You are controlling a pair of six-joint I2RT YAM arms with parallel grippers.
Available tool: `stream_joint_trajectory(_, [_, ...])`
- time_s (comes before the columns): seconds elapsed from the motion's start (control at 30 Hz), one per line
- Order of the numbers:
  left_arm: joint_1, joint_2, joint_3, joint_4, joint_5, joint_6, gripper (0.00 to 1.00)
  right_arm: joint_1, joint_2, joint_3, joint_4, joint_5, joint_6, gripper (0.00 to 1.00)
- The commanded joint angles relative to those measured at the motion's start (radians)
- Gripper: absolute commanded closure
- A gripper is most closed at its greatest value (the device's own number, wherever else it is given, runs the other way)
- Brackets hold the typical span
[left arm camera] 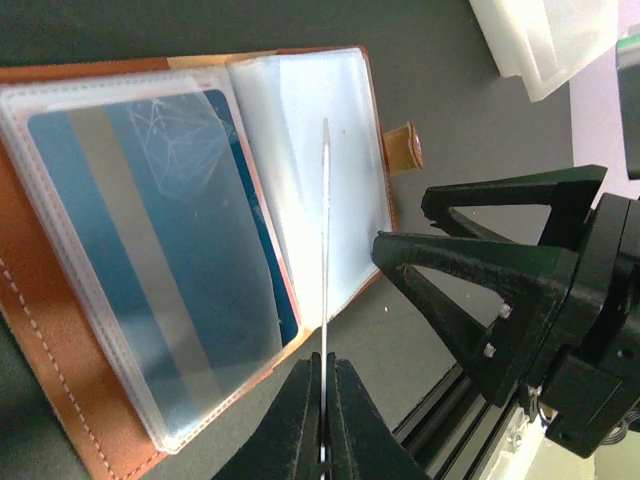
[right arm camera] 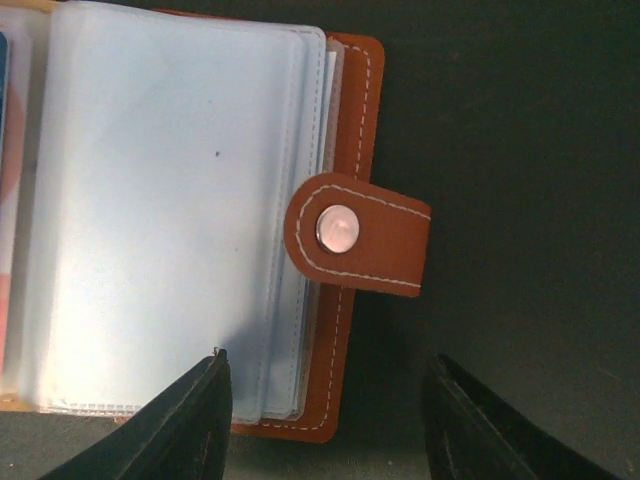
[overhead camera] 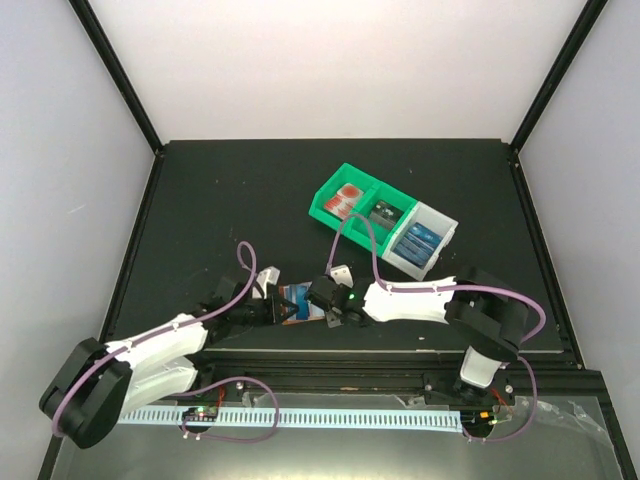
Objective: Put the credit cards into the card holder
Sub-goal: Pick up the credit card from the storage box.
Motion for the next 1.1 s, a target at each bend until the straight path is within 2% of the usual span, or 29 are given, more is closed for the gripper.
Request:
stream_joint_trajectory(0.0, [0.009, 0.034, 0.034, 0.1, 0.02, 0.017, 0.98, 0.003, 0.022, 0.006, -0.017, 0.032, 0.026, 0.49])
stream_joint_trajectory(0.3, [0.013, 0.123, -0.02, 0.306, -0.025, -0.123, 0.98, 0.002, 0.025, -0.01, 0.029, -0.016, 0.024, 0.63])
stream_joint_trajectory(0.5, [0.011, 0.176, -0.068, 0.414, -0.049, -0.22, 0.99, 0.002, 0.025, -0.014, 0.047, -0.036, 0.024, 0.64])
stream_joint_trajectory(1.07, [-0.023, 0.273, -0.09, 0.545, -0.065, -0.307, 0.99, 0.002, 0.033, -0.018, 0.064, -0.056, 0.033, 0.65])
